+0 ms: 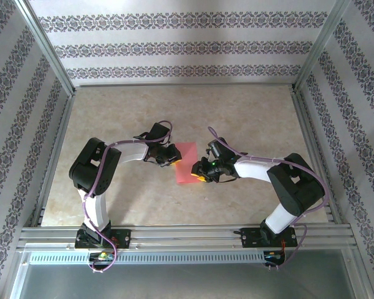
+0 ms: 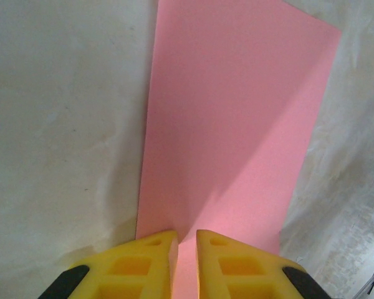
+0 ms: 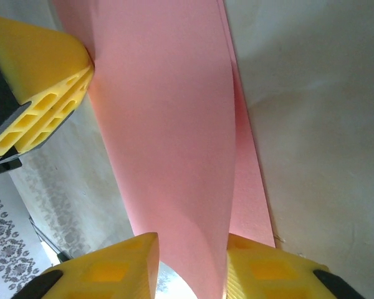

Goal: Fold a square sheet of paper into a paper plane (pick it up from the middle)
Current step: Fold the triangle a second time at the center of the table.

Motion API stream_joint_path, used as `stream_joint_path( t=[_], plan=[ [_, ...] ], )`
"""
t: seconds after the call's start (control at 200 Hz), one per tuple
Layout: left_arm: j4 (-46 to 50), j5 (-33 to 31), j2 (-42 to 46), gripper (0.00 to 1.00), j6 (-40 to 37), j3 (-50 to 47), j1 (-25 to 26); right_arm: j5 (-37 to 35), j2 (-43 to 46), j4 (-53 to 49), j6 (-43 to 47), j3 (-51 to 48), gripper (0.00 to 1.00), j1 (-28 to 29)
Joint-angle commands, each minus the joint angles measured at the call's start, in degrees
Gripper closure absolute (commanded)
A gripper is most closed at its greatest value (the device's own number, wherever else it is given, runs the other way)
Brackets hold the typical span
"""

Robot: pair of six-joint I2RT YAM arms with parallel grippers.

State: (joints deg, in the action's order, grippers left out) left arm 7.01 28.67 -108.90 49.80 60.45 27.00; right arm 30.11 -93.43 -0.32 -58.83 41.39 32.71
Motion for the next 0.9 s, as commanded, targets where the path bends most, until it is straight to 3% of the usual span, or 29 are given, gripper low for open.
stream_joint_path(
  t=[0.0,0.445,0.675,0.894],
  plan=[
    [2.75,-2.62,-0.84,0.82,-0.39,-1.73,0.61,0.38,0.61,0.41,-1.30,-1.37,0.70,-0.89],
    [1.89,-1.47,-0.10,0.82,-1.15,-1.48,0.64,-0.45,2.02,0.31,-2.48,-2.36,0.85,-1.69],
    [-3.87,2.36,5.83,0.70,-2.60,-2.47,0.55,-1.19,2.78,-3.41,-1.36,-2.91,0.98,-1.95],
    [-7.77,3.63,6.88,0.69,-1.52,-4.40,0.52,-1.37,4.98,-6.05,-0.54,-4.30,1.00,-2.21]
  ],
)
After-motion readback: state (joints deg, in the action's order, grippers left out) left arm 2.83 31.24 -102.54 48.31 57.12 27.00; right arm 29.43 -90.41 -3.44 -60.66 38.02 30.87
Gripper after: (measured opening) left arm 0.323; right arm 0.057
